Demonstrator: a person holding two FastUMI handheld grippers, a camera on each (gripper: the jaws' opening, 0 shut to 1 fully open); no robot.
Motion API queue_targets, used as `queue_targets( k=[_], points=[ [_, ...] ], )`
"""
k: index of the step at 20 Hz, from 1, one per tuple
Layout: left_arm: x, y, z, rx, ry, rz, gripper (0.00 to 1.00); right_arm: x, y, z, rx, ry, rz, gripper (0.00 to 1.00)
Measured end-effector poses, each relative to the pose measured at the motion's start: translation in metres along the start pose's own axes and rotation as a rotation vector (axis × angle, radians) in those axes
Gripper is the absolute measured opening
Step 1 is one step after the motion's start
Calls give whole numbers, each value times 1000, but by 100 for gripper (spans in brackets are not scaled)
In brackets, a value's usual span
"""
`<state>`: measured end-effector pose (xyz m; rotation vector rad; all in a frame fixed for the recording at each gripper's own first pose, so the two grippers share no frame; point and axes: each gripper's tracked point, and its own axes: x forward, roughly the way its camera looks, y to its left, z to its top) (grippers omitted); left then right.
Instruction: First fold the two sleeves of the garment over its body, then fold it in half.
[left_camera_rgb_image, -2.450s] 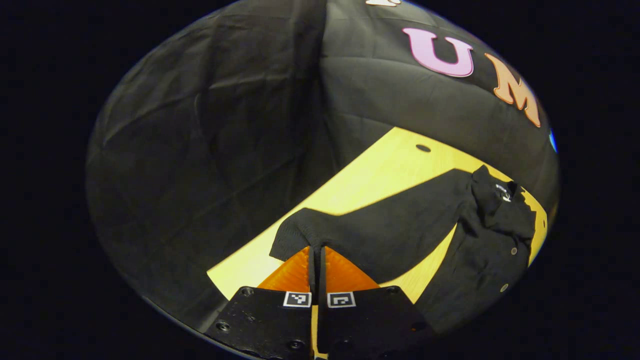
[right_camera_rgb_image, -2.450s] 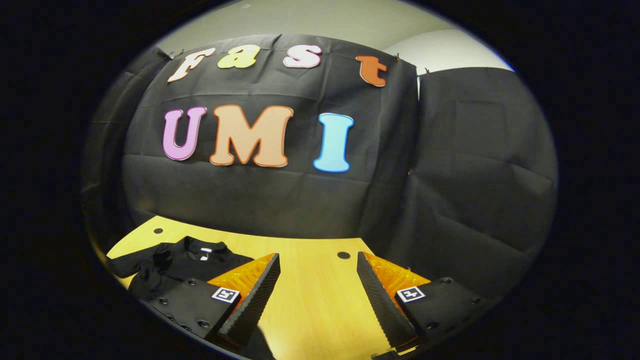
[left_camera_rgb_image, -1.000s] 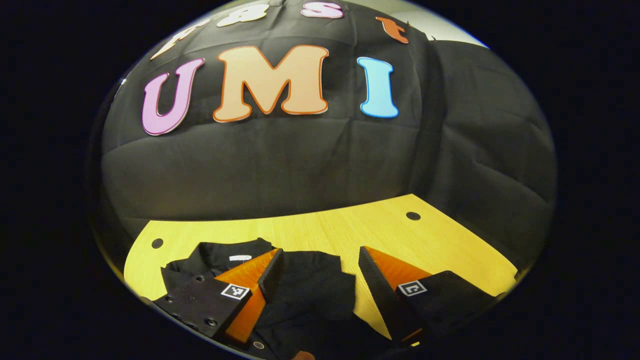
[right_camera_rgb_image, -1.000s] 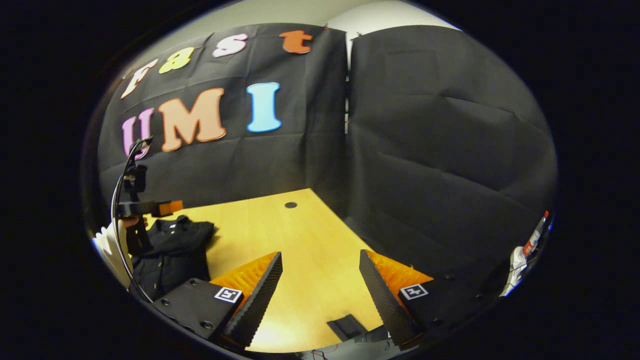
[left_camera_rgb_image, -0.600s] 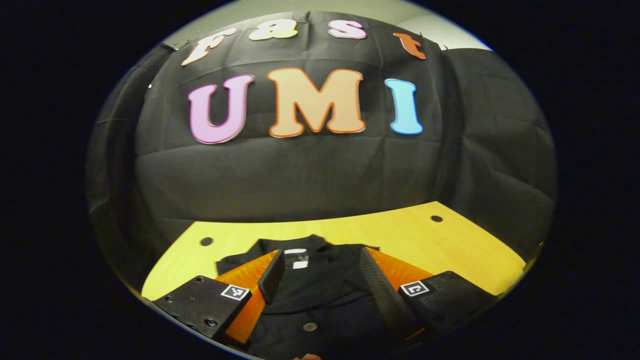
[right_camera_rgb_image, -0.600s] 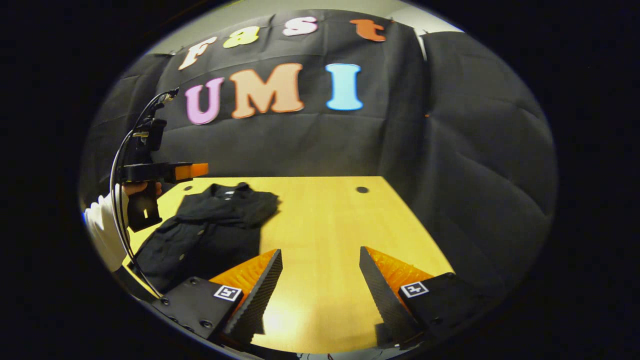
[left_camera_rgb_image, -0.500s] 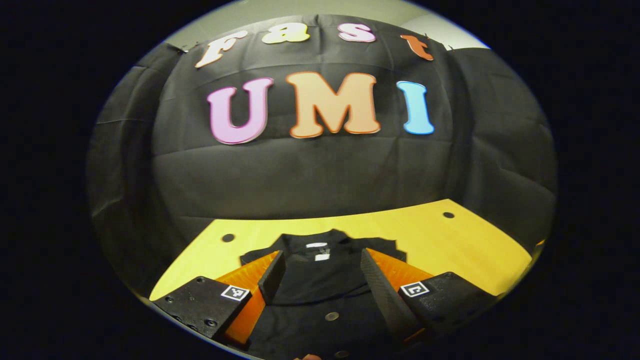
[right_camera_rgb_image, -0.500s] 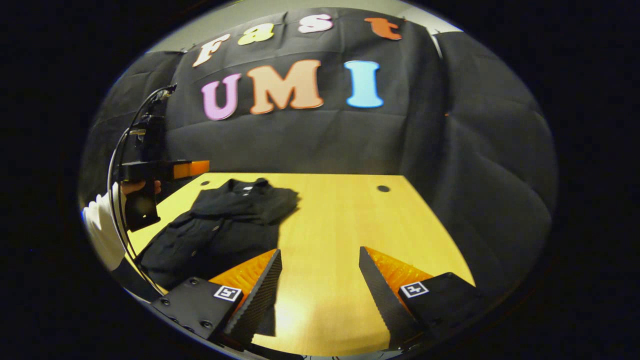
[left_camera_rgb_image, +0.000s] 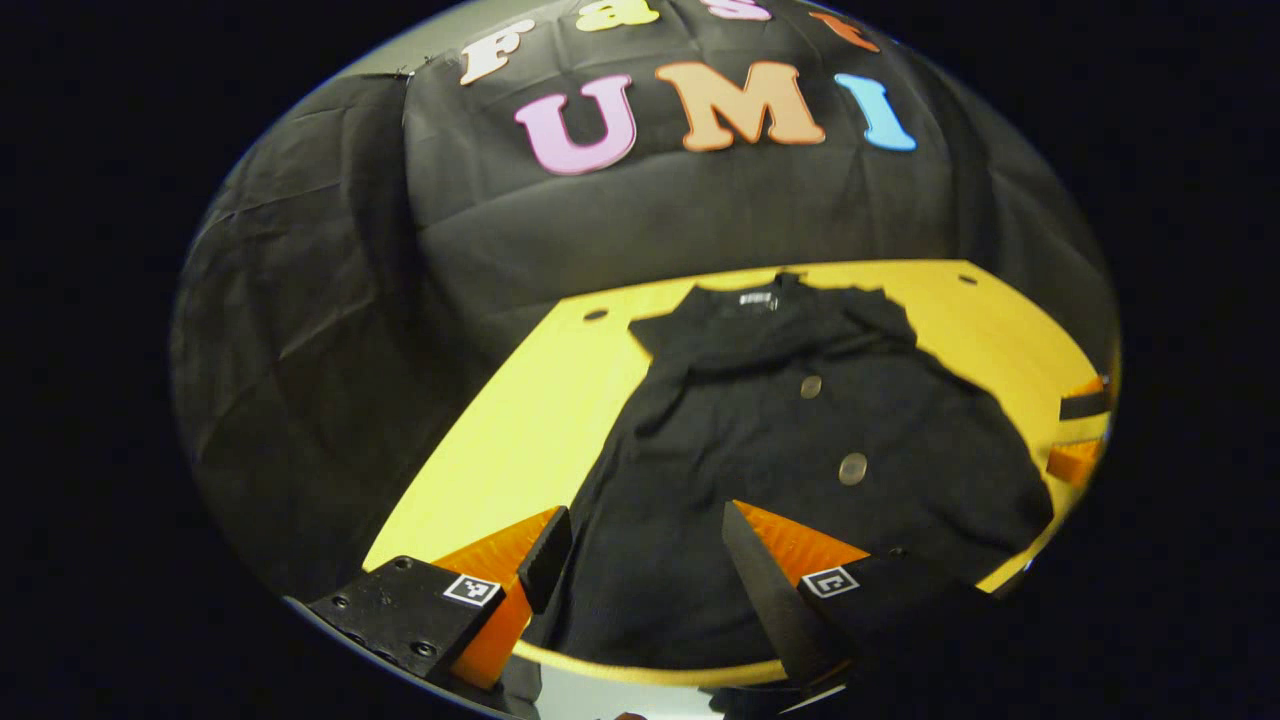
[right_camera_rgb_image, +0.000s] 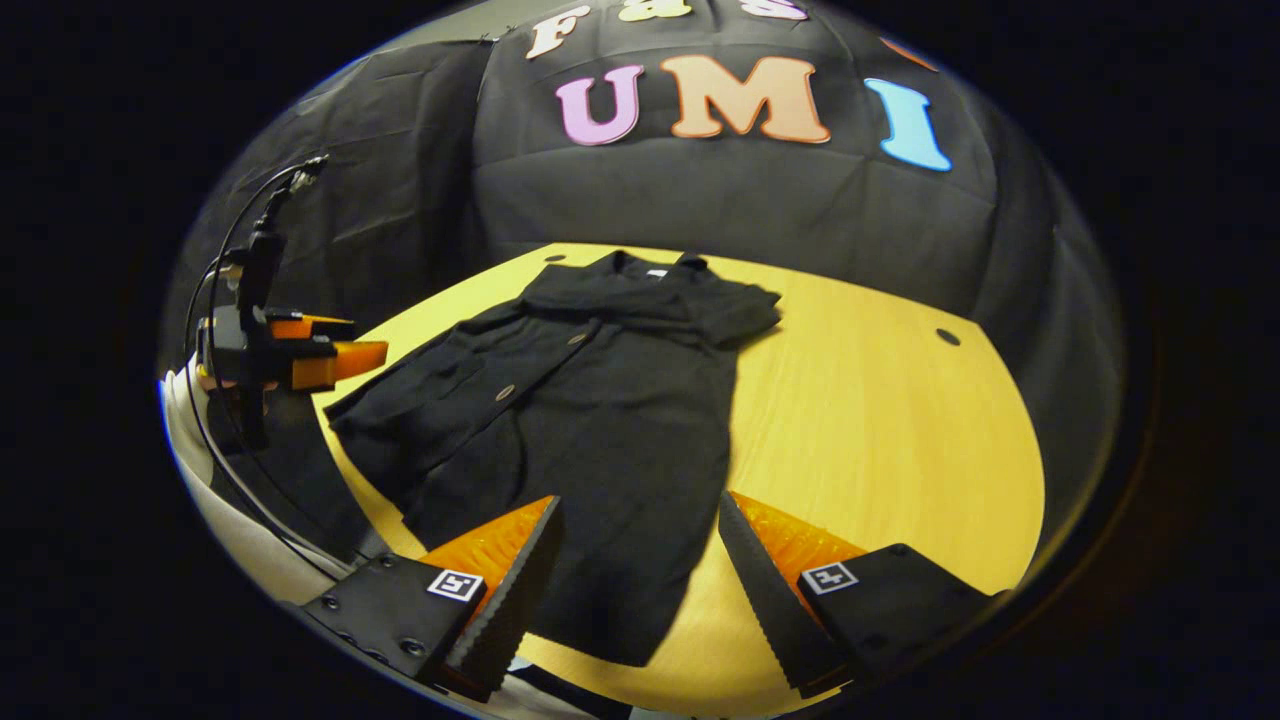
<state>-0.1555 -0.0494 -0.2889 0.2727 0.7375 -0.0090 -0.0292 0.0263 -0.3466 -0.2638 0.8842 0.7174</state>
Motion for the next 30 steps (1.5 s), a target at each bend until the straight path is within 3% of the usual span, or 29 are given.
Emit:
queue_targets(
  k=[2,6,11,16,17,19,20,21,22,23,24,25,27,28,30],
  points=[
    [-9,0,-37,-36,109,2,94,4,3,-11,-1,36,15,99],
    [-20,10,-75,-96,188,35,95,11,4,-26,7,104,34,100],
    [-13,9,-87,-63,226,45,97,17,4,-44,-24,142,33,99],
    [-13,-4,-90,-28,245,-3,87,19,5,-45,-80,133,31,99],
    [-13,-7,-89,-35,251,-9,75,19,5,-44,-72,136,32,98],
    [-13,-16,-87,-82,255,-21,55,19,3,-41,-43,132,26,85],
    [-15,-19,-85,-111,251,-20,52,22,2,-40,-32,133,28,70],
    [-14,-20,-86,-124,251,-11,39,23,4,-40,-21,132,34,62],
    [-14,-20,-86,-130,245,-5,35,24,7,-39,-14,133,44,46],
    [-13,-20,-87,-135,246,-6,35,26,11,-39,-6,134,54,44],
    [-15,-23,-86,-140,244,-13,35,27,12,-40,0,142,55,28],
    [-14,-26,-86,-143,248,-15,29,27,11,-39,-5,142,56,22],
    [-15,-29,-85,-127,253,-2,14,26,13,-38,-8,148,59,21],
    [-15,-31,-86,-112,256,9,8,28,12,-37,0,146,59,11],
    [-17,-30,-85,-78,258,26,2,27,12,-36,7,148,63,11]
  ],
)
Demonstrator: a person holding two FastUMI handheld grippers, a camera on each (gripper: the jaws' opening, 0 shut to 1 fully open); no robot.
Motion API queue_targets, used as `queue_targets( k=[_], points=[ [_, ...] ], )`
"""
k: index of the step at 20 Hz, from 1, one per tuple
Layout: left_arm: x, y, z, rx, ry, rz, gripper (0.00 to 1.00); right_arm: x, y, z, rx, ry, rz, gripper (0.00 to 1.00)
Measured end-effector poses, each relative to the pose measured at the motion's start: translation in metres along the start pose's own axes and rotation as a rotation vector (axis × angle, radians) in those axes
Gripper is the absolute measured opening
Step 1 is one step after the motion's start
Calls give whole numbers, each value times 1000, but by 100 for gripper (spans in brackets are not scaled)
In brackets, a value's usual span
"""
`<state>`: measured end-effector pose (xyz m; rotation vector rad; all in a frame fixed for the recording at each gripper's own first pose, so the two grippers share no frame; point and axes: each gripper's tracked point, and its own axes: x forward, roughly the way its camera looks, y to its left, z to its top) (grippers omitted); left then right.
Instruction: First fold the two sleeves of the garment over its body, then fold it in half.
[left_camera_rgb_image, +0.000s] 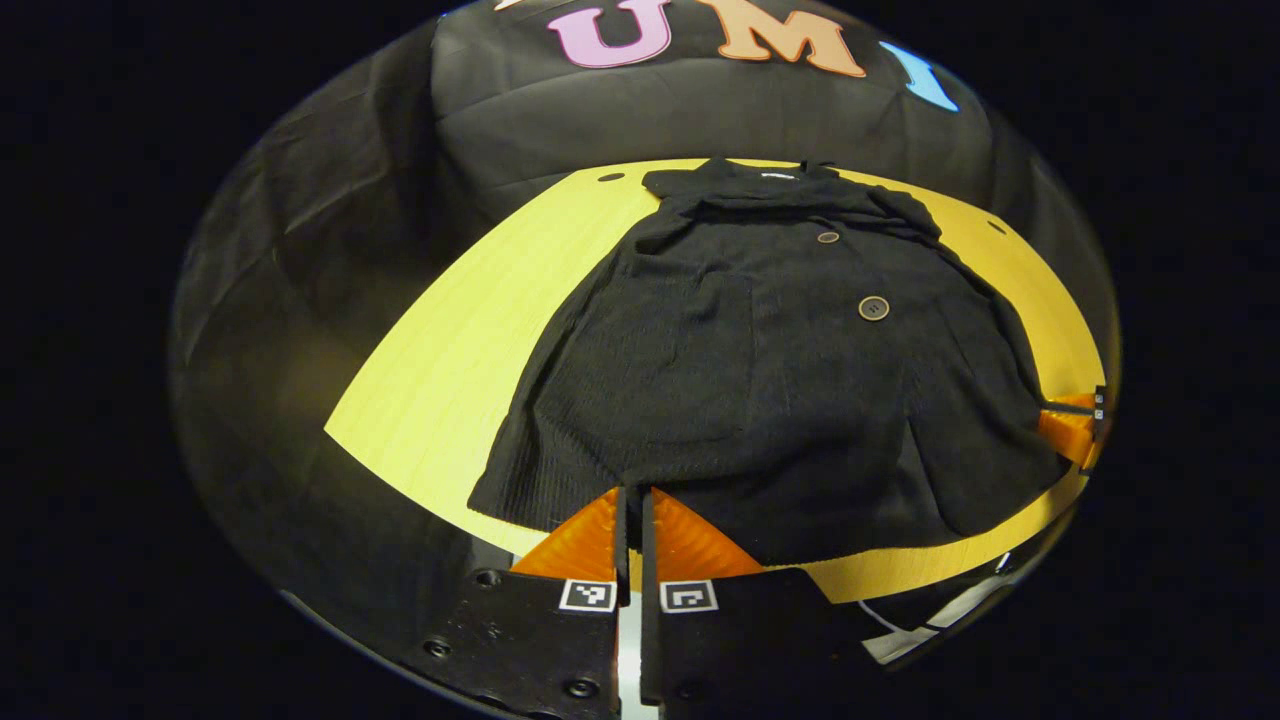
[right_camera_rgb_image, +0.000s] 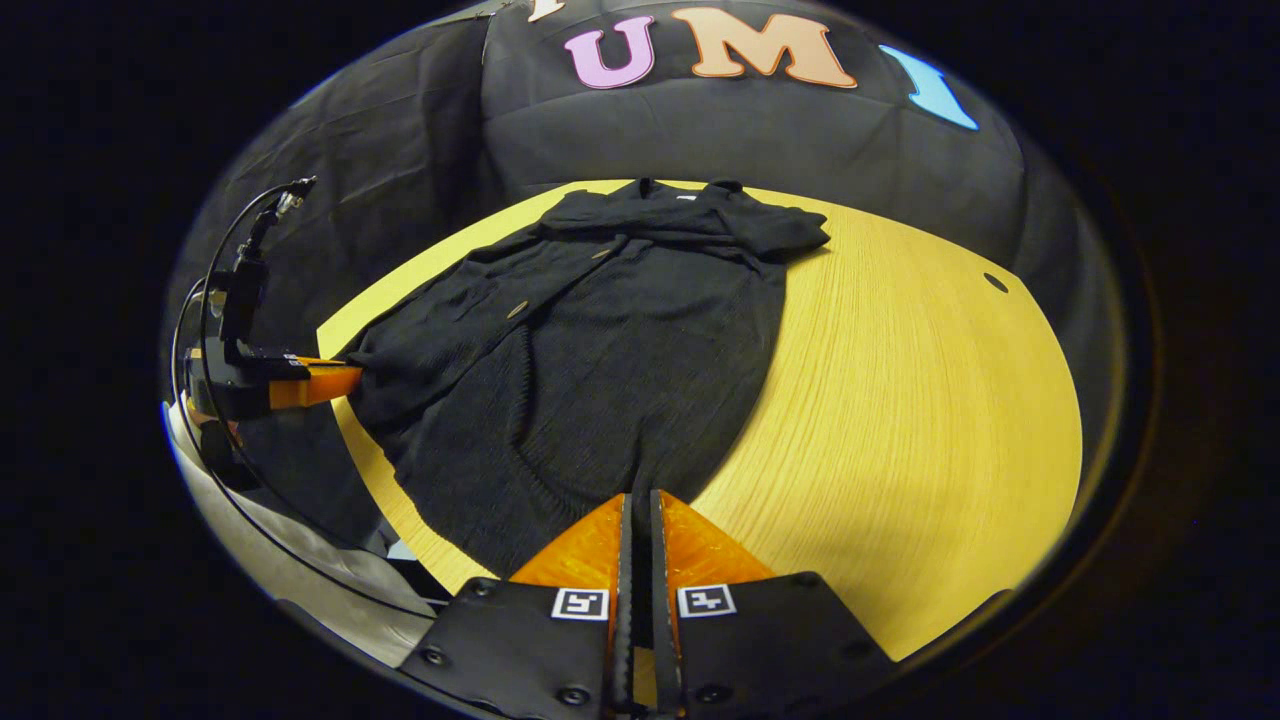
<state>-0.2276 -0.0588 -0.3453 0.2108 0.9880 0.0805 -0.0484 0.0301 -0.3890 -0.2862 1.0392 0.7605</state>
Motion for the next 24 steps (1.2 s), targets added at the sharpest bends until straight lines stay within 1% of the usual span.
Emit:
queue_targets(
  k=[1,3,5,7,9,12,13,14,15,16,18,22,24],
  points=[
    [1,1,1,9,3,6,0,0,0,0,8,3,6,11],
    [0,1,2,11,20,10,0,-4,0,3,50,5,31,11],
    [-3,0,8,-28,24,2,0,-8,-1,11,100,-3,58,11],
    [-11,-1,28,-88,-16,-24,0,-9,-3,18,129,2,83,11],
    [-13,1,61,-118,-74,-30,0,-12,-5,32,134,-11,106,11],
    [-11,-4,117,-176,-164,-72,0,-17,-17,76,79,-70,118,11],
    [-9,-5,134,-178,-188,-82,0,-20,-22,91,57,-92,120,11],
    [-5,-6,152,-170,-207,-89,0,-20,-27,107,38,-115,124,8],
    [1,-7,167,-157,-229,-92,0,-19,-32,123,26,-131,125,11],
    [5,-8,185,-142,-253,-97,0,-18,-38,139,20,-146,122,11],
    [15,-7,225,-122,-306,-104,0,-11,-50,174,22,-177,114,11],
    [38,-15,302,-147,-377,-135,0,6,-76,242,38,-227,72,11],
    [56,-13,337,-134,-403,-129,0,14,-95,274,61,-250,45,11]
  ],
)
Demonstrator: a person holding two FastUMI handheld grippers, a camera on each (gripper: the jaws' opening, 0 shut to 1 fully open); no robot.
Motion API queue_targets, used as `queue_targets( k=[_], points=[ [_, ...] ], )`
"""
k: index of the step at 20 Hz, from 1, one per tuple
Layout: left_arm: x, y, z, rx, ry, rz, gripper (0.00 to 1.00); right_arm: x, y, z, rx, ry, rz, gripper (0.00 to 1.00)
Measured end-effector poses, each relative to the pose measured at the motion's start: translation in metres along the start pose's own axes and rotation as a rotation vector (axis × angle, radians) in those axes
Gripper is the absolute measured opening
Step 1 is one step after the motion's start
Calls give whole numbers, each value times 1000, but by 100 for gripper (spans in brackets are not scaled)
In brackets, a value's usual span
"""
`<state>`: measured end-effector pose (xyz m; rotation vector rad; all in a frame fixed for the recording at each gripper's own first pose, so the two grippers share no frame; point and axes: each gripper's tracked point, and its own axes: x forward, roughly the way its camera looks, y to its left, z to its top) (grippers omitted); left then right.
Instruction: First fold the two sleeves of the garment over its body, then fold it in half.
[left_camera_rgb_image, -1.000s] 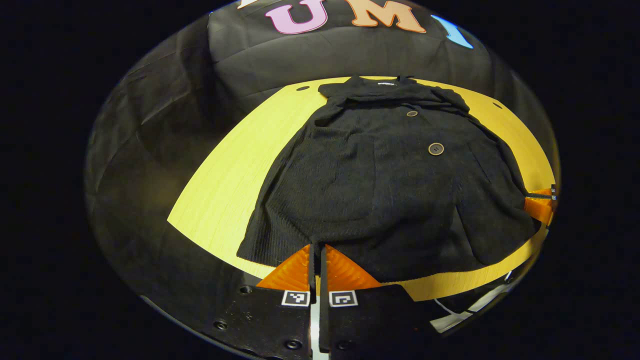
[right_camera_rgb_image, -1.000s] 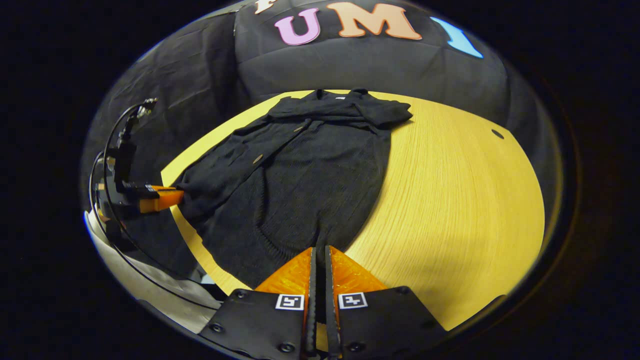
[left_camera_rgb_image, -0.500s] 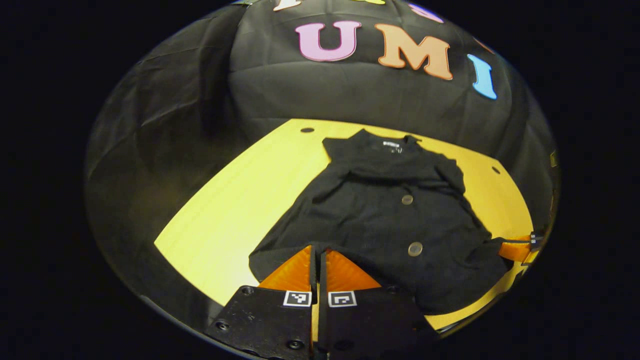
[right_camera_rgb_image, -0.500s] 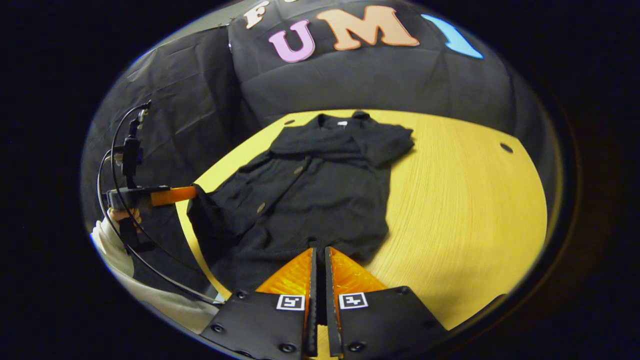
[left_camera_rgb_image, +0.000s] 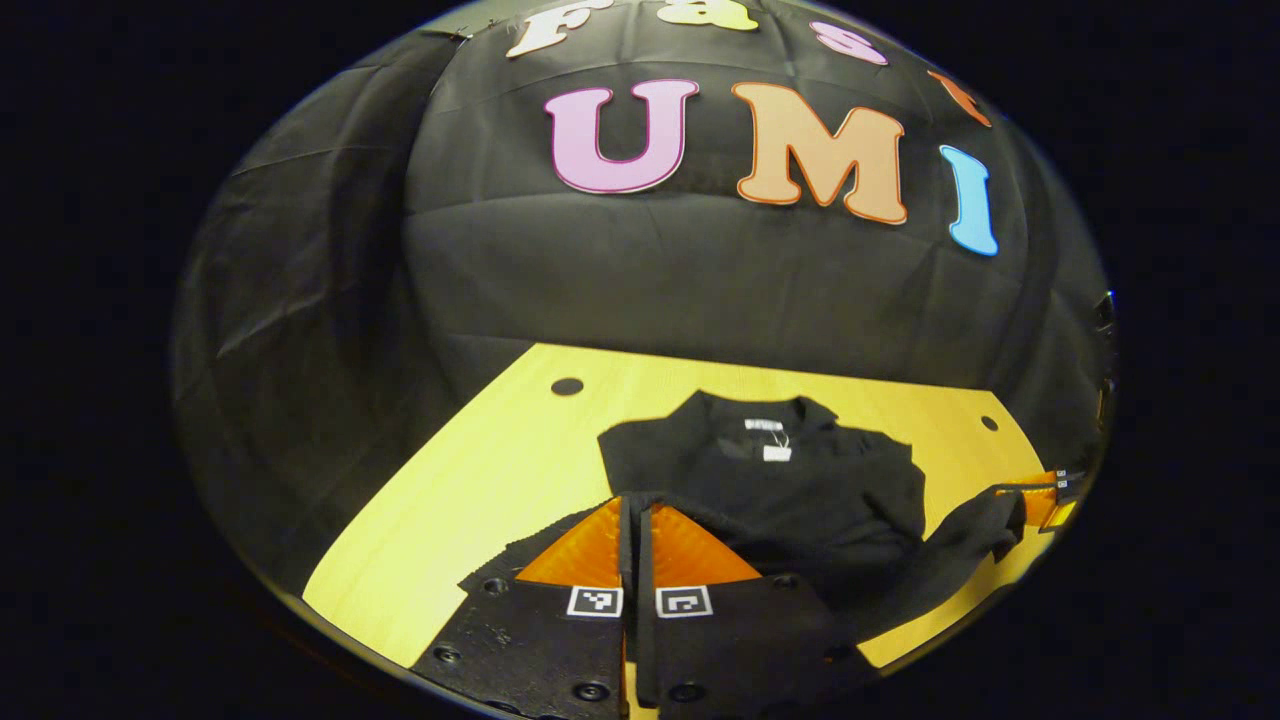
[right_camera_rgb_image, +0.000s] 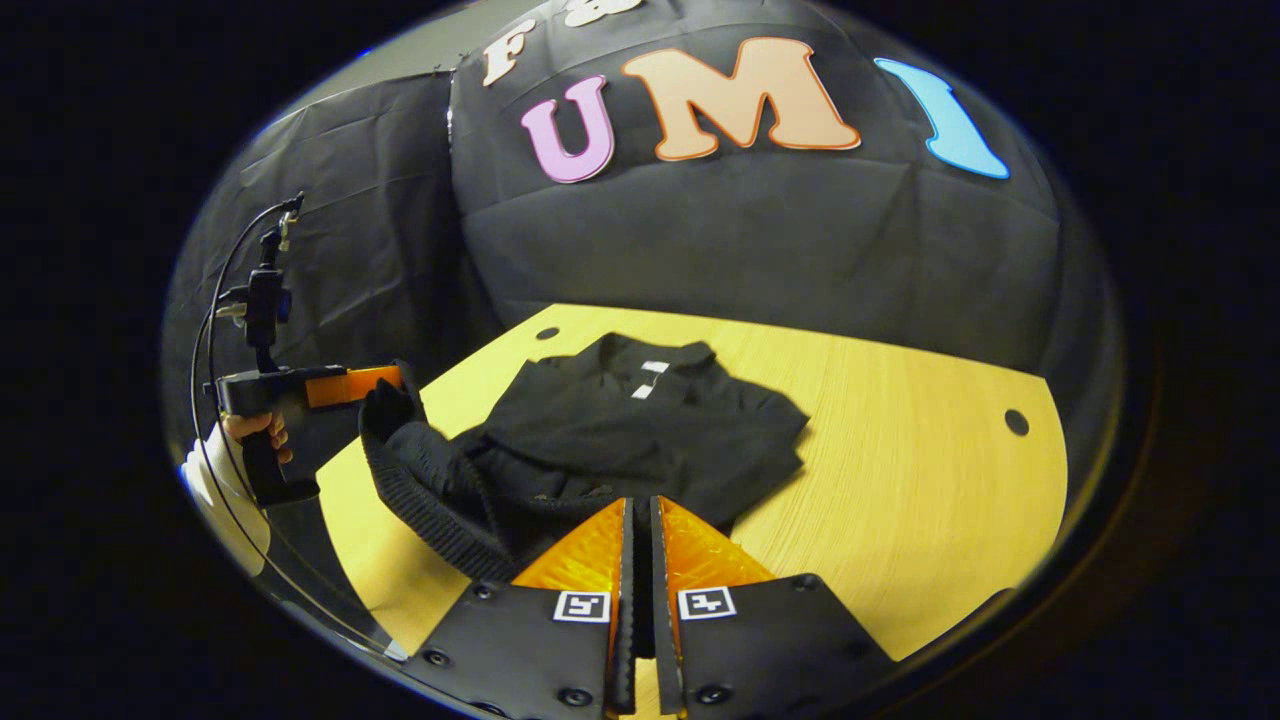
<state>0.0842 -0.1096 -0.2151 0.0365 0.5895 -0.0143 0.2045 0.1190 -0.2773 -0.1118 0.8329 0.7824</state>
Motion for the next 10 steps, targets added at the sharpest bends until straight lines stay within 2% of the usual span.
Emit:
queue_targets(
  k=[5,9,10],
  points=[
    [81,4,56,29,-67,8,0,58,-38,53,88,-19,-23,11],
    [146,3,74,34,-68,39,0,109,-66,83,182,-44,-27,11],
    [157,-3,78,21,-87,21,9,119,-69,88,217,-42,-10,10]
  ],
)
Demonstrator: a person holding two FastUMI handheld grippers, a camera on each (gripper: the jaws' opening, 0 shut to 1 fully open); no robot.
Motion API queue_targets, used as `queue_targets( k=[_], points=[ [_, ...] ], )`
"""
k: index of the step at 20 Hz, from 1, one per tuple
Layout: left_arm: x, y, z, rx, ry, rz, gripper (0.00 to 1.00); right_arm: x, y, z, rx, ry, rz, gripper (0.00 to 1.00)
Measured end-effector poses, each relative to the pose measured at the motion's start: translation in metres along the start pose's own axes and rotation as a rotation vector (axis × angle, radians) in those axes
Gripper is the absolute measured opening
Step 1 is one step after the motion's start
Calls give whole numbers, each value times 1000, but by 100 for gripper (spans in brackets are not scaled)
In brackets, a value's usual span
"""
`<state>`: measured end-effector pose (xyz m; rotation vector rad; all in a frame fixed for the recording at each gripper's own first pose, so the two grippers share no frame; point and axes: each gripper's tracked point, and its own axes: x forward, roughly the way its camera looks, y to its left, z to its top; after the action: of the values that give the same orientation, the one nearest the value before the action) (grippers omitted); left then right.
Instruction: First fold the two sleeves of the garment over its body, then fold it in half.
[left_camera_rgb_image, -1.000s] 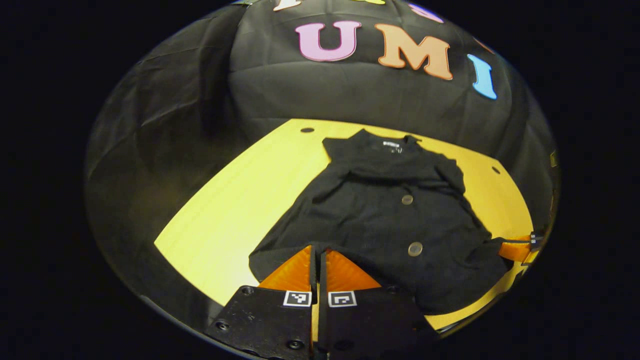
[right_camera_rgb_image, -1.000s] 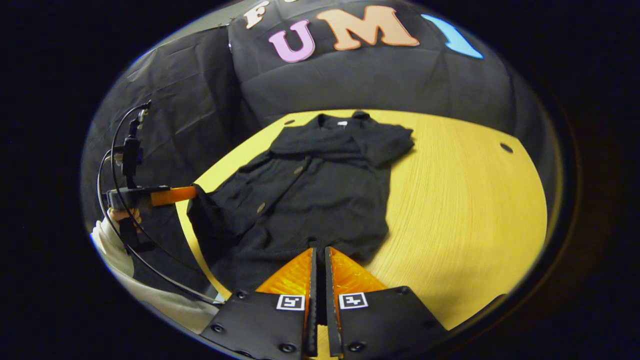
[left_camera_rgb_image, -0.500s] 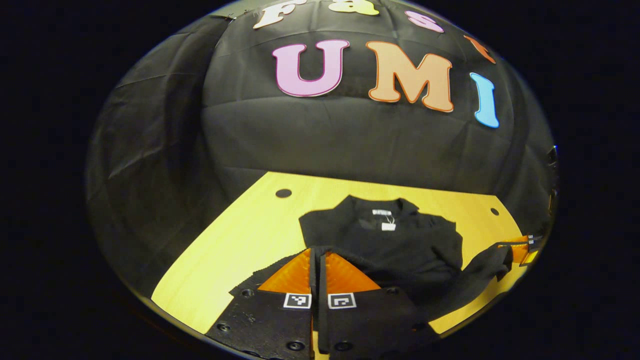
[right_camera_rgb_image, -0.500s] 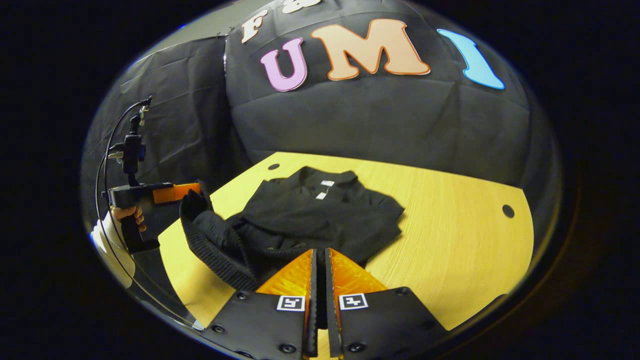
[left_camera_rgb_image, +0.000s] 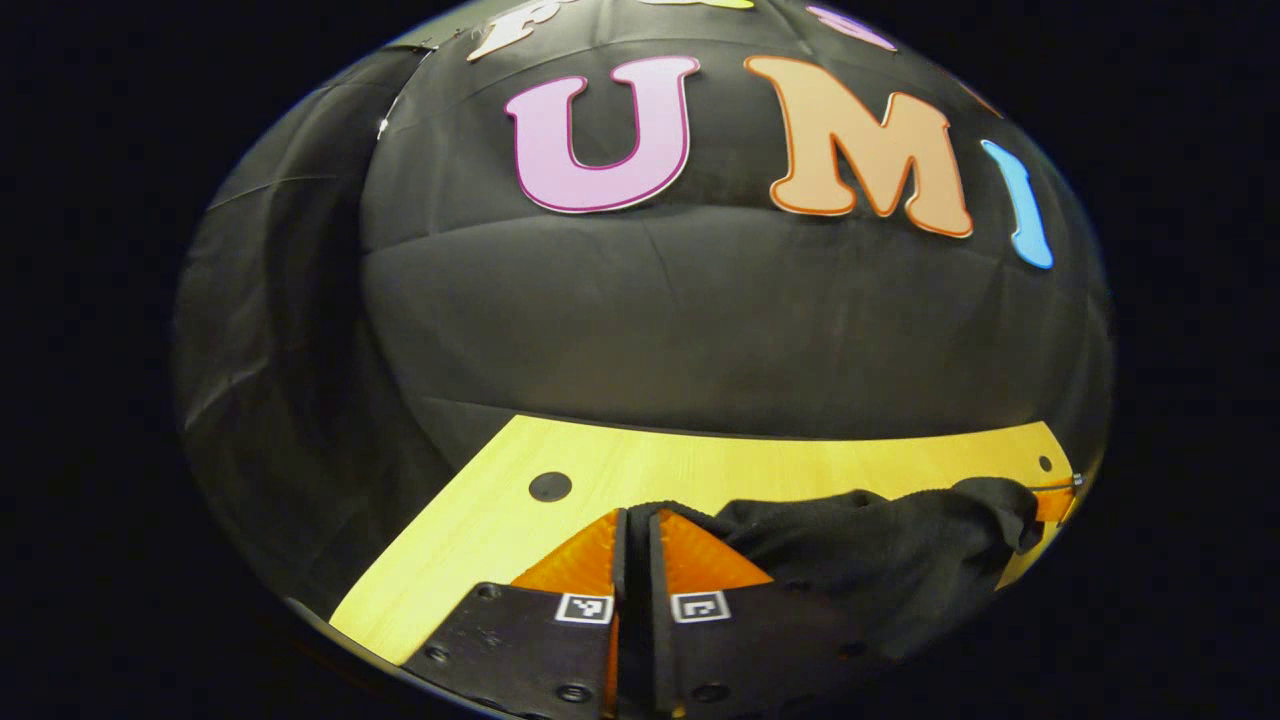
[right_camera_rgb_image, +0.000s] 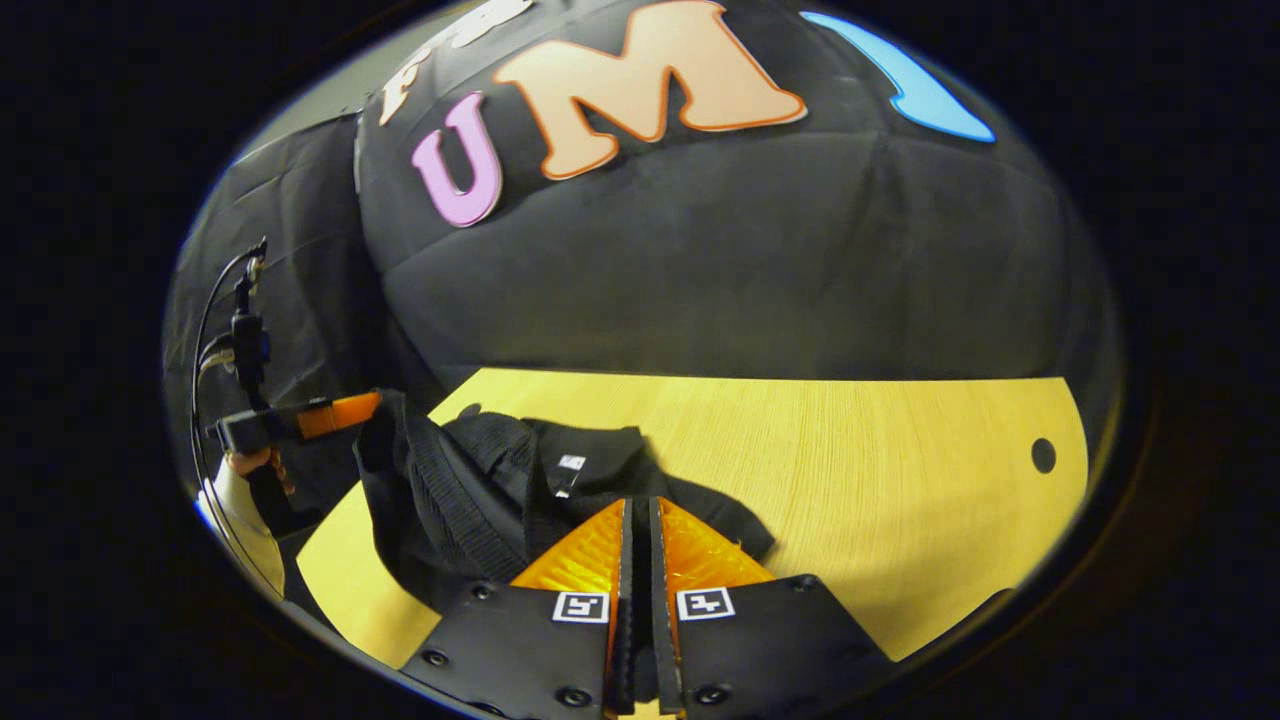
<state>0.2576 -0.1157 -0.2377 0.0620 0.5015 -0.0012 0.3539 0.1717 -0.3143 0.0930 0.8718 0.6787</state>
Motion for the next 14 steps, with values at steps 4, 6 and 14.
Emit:
queue_targets(
  k=[4,6,14],
  points=[
    [0,4,48,61,-145,54,98,4,-34,27,56,-94,-68,77],
    [-9,14,62,93,-170,78,92,-14,-40,38,20,-140,-90,98],
    [-111,30,105,-12,-377,78,92,-144,-4,59,-107,-388,-73,98]
  ],
)
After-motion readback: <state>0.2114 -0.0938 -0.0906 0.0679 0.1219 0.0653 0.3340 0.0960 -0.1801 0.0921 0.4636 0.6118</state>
